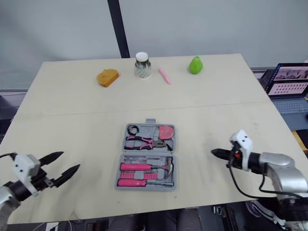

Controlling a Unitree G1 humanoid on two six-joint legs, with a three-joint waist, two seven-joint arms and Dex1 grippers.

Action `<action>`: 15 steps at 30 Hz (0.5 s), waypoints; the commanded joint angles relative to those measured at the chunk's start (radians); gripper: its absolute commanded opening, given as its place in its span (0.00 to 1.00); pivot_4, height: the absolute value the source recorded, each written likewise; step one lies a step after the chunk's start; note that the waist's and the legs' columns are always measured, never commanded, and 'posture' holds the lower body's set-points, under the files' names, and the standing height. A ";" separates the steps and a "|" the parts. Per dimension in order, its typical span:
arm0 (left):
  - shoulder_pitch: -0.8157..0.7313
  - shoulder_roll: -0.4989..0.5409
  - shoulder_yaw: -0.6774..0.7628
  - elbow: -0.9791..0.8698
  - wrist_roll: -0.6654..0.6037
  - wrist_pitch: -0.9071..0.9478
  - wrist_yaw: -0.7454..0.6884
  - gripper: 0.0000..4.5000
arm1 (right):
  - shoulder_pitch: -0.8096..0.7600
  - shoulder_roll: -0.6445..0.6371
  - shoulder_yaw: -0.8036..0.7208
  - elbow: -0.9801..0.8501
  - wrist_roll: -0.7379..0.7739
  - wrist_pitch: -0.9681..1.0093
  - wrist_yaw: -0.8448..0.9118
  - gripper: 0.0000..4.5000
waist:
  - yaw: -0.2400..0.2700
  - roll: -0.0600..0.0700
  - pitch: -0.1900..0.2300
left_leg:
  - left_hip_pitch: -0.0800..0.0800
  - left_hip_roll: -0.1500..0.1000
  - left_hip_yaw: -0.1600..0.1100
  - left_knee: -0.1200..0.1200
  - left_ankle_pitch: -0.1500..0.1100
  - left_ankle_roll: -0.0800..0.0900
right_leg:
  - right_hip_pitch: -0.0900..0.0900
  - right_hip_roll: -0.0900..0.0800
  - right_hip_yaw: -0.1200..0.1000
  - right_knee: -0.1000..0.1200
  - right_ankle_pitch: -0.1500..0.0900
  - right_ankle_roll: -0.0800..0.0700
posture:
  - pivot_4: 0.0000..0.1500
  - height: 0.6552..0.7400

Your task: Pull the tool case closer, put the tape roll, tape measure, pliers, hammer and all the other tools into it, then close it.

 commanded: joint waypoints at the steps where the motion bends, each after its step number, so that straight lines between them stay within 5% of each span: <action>1: 0.032 0.009 0.088 0.081 -0.008 -0.040 -0.013 1.00 | -0.014 -0.025 -0.058 0.137 -0.029 -0.092 0.002 0.01 | 0.000 0.000 0.000 | 0.000 0.000 0.000 0.000 0.000 0.000 | 0.000 0.000 0.000 0.000 0.000 0.000 | 1.00 1.00; 9: -0.043 0.038 0.029 0.141 0.025 -0.034 -0.037 1.00 | -0.104 0.023 -0.008 0.229 -0.083 -0.156 0.001 0.01 | 0.001 0.000 0.000 | 0.001 0.001 0.001 0.000 0.000 0.000 | -0.001 -0.001 0.001 0.001 0.000 0.000 | 1.00 1.00; 15: -0.170 0.041 -0.154 0.098 0.089 0.049 -0.015 0.39 | -0.148 0.099 0.107 0.182 -0.182 -0.164 -0.045 0.00 | 0.000 0.000 0.000 | 0.001 0.000 0.001 0.000 0.000 -0.001 | -0.001 -0.001 0.001 0.002 0.000 0.000 | 1.00 1.00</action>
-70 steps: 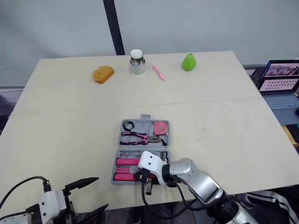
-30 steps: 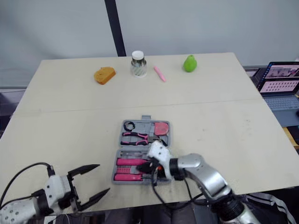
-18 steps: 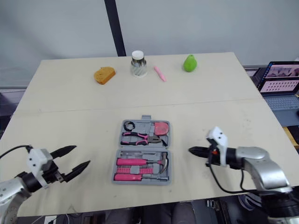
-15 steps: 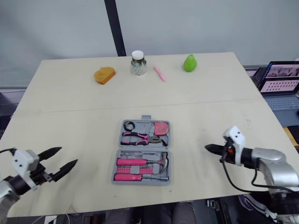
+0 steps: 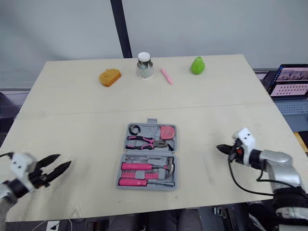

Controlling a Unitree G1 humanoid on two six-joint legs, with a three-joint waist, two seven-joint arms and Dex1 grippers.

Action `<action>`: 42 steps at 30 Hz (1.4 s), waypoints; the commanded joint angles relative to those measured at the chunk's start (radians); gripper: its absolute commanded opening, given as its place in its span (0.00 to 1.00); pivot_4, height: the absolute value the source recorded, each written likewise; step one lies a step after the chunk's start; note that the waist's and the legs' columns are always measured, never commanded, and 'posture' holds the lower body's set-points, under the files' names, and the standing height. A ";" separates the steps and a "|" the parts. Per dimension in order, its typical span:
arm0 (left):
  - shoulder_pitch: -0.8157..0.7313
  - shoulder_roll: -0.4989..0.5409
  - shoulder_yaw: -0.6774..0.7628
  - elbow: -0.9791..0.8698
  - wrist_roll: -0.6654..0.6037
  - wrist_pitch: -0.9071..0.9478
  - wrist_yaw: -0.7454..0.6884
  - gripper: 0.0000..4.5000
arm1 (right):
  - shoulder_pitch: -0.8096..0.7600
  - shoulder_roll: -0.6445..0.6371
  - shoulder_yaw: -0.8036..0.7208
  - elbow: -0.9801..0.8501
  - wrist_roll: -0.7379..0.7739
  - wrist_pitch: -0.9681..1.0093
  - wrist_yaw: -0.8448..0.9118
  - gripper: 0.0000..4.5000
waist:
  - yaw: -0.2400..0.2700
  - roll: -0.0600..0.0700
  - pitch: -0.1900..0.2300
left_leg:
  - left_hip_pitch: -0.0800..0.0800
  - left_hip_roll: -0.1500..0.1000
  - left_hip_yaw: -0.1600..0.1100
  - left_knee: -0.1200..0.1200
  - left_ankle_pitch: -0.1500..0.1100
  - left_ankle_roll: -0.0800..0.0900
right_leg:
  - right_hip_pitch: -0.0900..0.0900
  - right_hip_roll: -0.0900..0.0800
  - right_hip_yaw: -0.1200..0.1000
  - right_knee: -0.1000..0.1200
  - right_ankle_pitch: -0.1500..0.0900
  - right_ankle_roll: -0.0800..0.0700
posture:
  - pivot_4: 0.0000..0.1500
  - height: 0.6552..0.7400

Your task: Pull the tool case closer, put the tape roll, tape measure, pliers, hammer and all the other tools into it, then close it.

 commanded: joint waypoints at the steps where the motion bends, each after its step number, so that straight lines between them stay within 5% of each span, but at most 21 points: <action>1: -0.039 0.007 -0.082 -0.052 0.035 0.040 0.011 0.27 | -0.023 0.028 0.056 -0.042 -0.062 -0.015 -0.047 0.00 | -0.001 0.000 0.000 | 0.000 0.000 0.000 0.000 0.000 0.000 | 0.000 0.000 0.000 0.000 0.000 0.000 | 1.00 1.00; 3: -0.077 0.001 -0.130 -0.057 0.044 0.071 0.018 0.03 | -0.045 0.057 0.088 -0.048 -0.096 -0.006 -0.081 0.00 | -0.007 0.000 0.000 | 0.000 0.000 0.001 0.000 0.000 0.000 | 0.000 0.000 0.000 0.001 0.000 0.000 | 1.00 1.00; 4: -0.092 -0.001 -0.146 -0.058 0.046 0.084 0.022 0.01 | -0.053 0.068 0.098 -0.051 -0.108 -0.001 -0.093 0.00 | -0.010 -0.001 0.000 | 0.001 0.000 0.001 0.000 0.000 -0.001 | 0.000 0.000 0.000 0.001 0.000 0.000 | 1.00 1.00; 19: -0.293 -0.069 -0.418 -0.030 0.126 0.194 0.022 0.01 | -0.098 0.205 0.254 -0.270 -0.146 0.177 -0.094 0.00 | -0.027 -0.001 -0.001 | 0.002 0.006 0.002 0.000 0.000 -0.004 | -0.001 0.006 -0.001 0.002 0.000 -0.001 | 1.00 1.00; 42: -0.347 -0.155 -0.512 -0.002 0.180 0.180 0.028 0.01 | -0.101 0.252 0.327 -0.390 -0.130 0.273 -0.098 0.00 | -0.017 -0.001 0.000 | 0.001 0.005 0.002 0.001 0.000 -0.004 | -0.001 0.005 0.000 0.002 0.000 -0.001 | 1.00 1.00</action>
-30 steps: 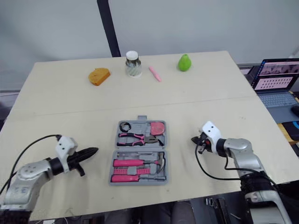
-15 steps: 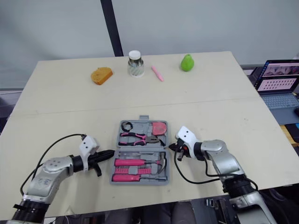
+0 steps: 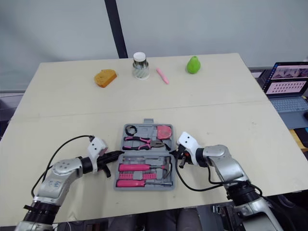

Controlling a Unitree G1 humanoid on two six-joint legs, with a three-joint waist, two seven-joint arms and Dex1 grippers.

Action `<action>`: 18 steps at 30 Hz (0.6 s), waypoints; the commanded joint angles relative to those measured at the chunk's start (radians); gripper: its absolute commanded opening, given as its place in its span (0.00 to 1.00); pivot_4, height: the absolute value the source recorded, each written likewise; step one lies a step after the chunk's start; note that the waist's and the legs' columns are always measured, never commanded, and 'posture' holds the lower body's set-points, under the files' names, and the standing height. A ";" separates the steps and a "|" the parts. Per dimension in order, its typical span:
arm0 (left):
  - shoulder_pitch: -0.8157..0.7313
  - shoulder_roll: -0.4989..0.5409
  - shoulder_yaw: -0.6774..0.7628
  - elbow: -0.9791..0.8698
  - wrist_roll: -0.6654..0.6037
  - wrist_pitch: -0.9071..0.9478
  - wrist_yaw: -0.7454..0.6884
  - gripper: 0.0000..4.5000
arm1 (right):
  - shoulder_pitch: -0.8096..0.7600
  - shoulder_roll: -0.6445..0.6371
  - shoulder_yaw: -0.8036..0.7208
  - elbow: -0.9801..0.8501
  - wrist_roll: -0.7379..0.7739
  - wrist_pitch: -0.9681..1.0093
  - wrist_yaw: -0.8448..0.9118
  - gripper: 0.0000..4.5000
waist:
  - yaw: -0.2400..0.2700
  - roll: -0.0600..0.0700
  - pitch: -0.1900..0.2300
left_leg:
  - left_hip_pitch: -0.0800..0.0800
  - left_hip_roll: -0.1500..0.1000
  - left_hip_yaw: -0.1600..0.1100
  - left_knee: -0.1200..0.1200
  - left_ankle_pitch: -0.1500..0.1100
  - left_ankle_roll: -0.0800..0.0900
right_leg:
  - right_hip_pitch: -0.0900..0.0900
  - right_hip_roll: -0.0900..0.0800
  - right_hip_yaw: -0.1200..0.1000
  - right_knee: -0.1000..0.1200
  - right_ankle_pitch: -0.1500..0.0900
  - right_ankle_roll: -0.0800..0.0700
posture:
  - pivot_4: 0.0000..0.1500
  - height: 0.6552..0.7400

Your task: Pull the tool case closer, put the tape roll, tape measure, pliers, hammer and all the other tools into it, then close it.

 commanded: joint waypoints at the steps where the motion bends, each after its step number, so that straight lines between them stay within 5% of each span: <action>1: 0.023 -0.006 -0.049 -0.055 -0.005 0.021 -0.035 0.01 | -0.004 0.007 0.004 -0.042 0.022 -0.011 0.014 0.00 | -0.001 0.000 0.000 | 0.000 0.000 0.000 0.000 0.000 0.000 | 0.000 0.000 0.000 0.000 0.000 0.000 | 1.00 1.00; 18: 0.221 0.050 -0.024 -0.246 -0.013 0.106 -0.027 0.01 | 0.068 -0.033 0.035 -0.180 0.061 0.066 0.073 0.00 | -0.005 0.000 0.000 | 0.000 0.001 0.000 -0.001 -0.001 0.000 | 0.000 0.000 0.000 -0.001 0.000 0.000 | 1.00 1.00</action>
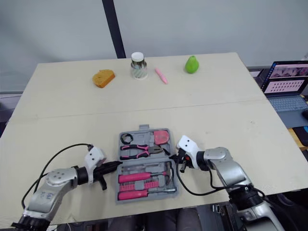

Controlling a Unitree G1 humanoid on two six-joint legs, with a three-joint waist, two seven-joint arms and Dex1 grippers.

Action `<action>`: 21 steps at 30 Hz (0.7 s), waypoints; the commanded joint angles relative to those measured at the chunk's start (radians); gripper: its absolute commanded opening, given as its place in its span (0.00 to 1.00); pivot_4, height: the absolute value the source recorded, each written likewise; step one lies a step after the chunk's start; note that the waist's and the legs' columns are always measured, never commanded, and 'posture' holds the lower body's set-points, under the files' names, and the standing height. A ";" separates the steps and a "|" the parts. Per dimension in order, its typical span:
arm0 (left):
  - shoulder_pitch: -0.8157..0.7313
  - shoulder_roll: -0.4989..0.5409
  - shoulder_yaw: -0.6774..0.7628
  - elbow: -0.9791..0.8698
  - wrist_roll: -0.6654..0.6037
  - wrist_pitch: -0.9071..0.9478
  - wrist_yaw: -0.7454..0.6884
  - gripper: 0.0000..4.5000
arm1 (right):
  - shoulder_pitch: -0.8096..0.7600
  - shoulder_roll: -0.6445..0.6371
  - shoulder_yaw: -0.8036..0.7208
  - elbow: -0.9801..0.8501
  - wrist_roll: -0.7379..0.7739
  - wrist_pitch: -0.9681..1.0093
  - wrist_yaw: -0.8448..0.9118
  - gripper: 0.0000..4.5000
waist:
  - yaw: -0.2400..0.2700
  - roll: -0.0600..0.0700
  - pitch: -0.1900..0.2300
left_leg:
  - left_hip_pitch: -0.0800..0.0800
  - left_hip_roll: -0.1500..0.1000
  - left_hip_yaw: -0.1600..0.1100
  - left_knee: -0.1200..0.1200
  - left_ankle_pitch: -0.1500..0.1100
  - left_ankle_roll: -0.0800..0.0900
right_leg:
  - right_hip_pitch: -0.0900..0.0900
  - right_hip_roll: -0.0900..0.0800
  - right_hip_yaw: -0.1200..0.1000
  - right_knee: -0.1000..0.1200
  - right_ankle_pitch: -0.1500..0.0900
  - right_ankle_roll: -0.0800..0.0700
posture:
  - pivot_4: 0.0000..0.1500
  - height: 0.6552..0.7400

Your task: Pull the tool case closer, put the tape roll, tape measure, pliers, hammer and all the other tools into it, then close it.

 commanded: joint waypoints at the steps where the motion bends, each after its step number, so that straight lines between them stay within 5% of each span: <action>1: 0.043 -0.002 -0.032 -0.034 -0.007 0.019 -0.007 0.01 | 0.014 -0.001 0.021 -0.088 0.044 0.013 0.035 0.00 | 0.000 0.000 0.000 | 0.000 0.000 0.000 0.000 0.000 0.000 | 0.000 0.000 0.000 0.000 0.000 0.000 | 1.00 1.00; 21: 0.079 0.002 -0.038 -0.057 -0.008 0.036 -0.004 0.01 | 0.040 -0.013 0.030 -0.135 0.051 0.049 0.042 0.00 | 0.000 0.000 0.000 | 0.000 0.000 0.000 0.000 0.000 0.000 | 0.000 0.000 0.000 0.000 0.000 -0.001 | 1.00 1.00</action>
